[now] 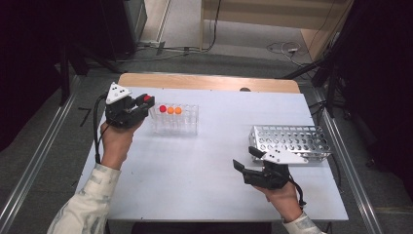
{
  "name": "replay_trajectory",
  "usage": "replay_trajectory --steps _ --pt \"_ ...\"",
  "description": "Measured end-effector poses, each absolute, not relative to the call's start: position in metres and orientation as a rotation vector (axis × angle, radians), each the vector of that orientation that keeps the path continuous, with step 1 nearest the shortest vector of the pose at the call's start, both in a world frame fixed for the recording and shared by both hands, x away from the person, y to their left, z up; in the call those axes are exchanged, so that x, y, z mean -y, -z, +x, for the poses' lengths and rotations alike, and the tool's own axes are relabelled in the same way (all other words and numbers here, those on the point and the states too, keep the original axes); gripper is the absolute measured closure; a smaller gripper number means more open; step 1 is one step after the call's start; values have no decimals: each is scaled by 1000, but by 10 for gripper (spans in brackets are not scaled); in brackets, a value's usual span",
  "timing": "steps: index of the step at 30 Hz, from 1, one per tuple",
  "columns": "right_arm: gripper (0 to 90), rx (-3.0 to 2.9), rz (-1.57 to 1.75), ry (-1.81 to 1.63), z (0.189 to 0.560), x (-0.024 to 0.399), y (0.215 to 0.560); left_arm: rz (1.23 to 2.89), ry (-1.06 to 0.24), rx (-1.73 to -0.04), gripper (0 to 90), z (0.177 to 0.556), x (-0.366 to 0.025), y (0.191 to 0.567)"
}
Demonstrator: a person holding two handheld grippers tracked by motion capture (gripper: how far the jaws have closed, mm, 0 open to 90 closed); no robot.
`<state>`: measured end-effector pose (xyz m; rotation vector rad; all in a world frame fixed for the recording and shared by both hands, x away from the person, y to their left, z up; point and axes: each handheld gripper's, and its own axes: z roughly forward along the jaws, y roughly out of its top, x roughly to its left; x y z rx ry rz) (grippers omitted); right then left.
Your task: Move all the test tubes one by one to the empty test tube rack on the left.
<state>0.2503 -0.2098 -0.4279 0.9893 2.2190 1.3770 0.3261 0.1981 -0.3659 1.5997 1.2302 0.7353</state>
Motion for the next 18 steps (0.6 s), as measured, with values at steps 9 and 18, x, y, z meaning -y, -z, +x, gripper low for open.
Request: replay_trajectory --steps 9,18 --pt "272 -2209 1006 -1378 250 213 428 1560 -747 -1274 692 344 -198 371" --pt "276 -2206 1001 -1373 250 212 428 1591 -784 -1285 692 350 -188 385"
